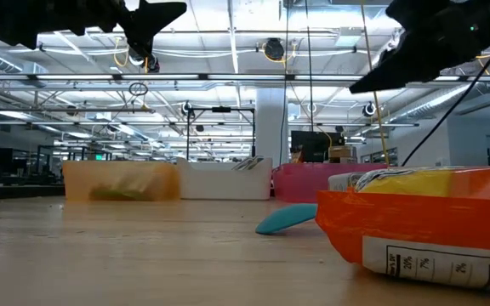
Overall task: Pick & Place Food Item
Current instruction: Put the white seasoning bottle into the red bin
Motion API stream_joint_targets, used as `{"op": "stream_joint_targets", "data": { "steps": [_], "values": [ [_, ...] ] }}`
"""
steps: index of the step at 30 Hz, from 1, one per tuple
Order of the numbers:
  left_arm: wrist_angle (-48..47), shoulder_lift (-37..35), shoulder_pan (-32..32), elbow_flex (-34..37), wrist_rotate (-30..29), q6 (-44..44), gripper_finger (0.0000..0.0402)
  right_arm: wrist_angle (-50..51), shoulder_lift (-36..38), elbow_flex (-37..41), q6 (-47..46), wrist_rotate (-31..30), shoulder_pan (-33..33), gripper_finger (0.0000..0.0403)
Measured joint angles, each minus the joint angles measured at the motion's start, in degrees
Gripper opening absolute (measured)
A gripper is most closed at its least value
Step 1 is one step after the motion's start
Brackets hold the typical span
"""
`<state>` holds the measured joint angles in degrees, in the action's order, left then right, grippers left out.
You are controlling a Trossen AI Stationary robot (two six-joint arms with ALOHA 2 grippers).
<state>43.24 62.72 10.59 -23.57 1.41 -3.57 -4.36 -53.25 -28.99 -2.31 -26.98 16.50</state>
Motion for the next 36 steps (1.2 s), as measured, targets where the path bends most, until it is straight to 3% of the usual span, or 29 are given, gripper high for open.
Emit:
{"op": "stream_joint_targets", "data": {
  "steps": [10, 22, 28, 36],
  "values": [
    [-0.2, 0.0, 0.0, 0.0, 0.0, 1.6, 0.0274, 2.4, 0.0, 0.0, -2.6, 0.6, -2.7, 0.0199],
    [-1.6, 0.0, 0.0, 0.0, 0.0, 1.9, 0.0274, -1.8, -0.3, 0.0, -2.8, 16.5, -2.6, 0.0199],
    [-4.1, 0.0, -0.1, 0.0, -0.1, 1.5, 0.0273, -1.8, -1.0, -0.1, -7.6, 24.8, -2.5, 0.0199],
    [-4.6, 0.0, -0.1, 0.0, -1.5, 0.5, 0.0273, -4.8, -4.5, -0.1, -8.4, 28.8, -2.5, 0.0199]
  ]
}}
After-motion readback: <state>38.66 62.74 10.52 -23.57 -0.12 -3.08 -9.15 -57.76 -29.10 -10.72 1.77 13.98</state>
